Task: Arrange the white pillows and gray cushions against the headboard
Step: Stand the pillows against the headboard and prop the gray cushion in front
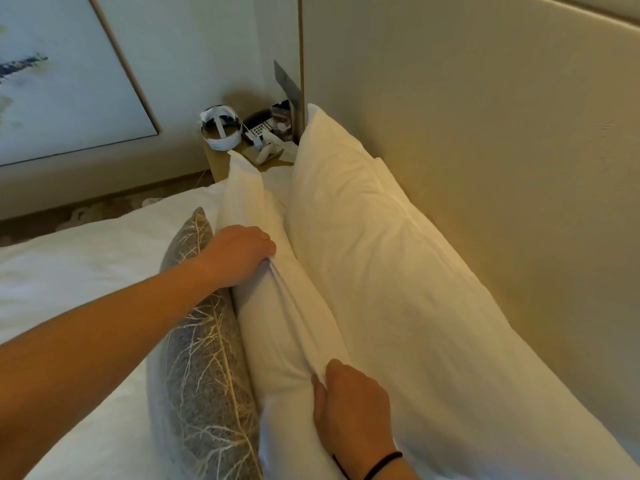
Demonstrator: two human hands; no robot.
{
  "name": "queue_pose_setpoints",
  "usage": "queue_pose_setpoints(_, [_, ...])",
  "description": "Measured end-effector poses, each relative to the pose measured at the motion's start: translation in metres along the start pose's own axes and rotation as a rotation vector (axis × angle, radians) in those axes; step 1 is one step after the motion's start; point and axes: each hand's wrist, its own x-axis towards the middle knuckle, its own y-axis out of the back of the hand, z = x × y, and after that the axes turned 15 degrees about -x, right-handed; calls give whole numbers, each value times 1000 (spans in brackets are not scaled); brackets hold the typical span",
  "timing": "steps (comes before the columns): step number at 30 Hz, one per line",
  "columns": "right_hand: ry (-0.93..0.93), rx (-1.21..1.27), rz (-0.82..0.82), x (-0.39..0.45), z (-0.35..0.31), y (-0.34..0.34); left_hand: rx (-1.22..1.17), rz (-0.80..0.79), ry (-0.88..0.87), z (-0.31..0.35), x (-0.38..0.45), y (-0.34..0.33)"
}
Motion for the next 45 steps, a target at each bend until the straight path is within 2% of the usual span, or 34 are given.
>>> queue_pose_setpoints(2, [22,-34,-4,-4,1,5,15,2,48,4,-9,-3])
queue_pose_setpoints(5, [5,-15,-128,-11,1,0,125,-138,53,18,-11,-8])
queue_pose_setpoints(10, [-133,236,-243,-23,9,-4,-35,-400,-43,48,-12,-14])
queue_pose_setpoints(13, [-168,387,-291,-27,21,1,-134,-494,-22,71,-13,-18])
queue_pose_setpoints(15, [-184,513,-297,-30,28,5,-171,-556,9,83,-12,-20])
queue_pose_setpoints(17, [-161,562,-243,-35,34,10,-117,-583,-40,92,-10,-19])
queue_pose_setpoints(21, [-76,557,-195,-51,51,22,-143,-496,-154,101,-9,-5])
queue_pose_setpoints(27, [-30,584,-285,-88,78,19,-369,-515,-102,103,-13,-1])
queue_pose_setpoints(29, [-36,596,-218,-98,86,20,-404,-471,-109,104,-12,-1])
queue_pose_setpoints(33, [-94,599,19,-113,100,20,-417,-402,-115,110,-4,-6])
queue_pose_setpoints(36, [-114,468,82,-116,107,14,-398,-352,-118,118,-1,-14])
queue_pose_setpoints(42, [-125,277,-112,-110,108,-11,-279,-293,-126,134,-6,-37])
queue_pose_setpoints(45, [-78,61,-180,-97,101,-12,-288,-247,-132,131,-9,-39])
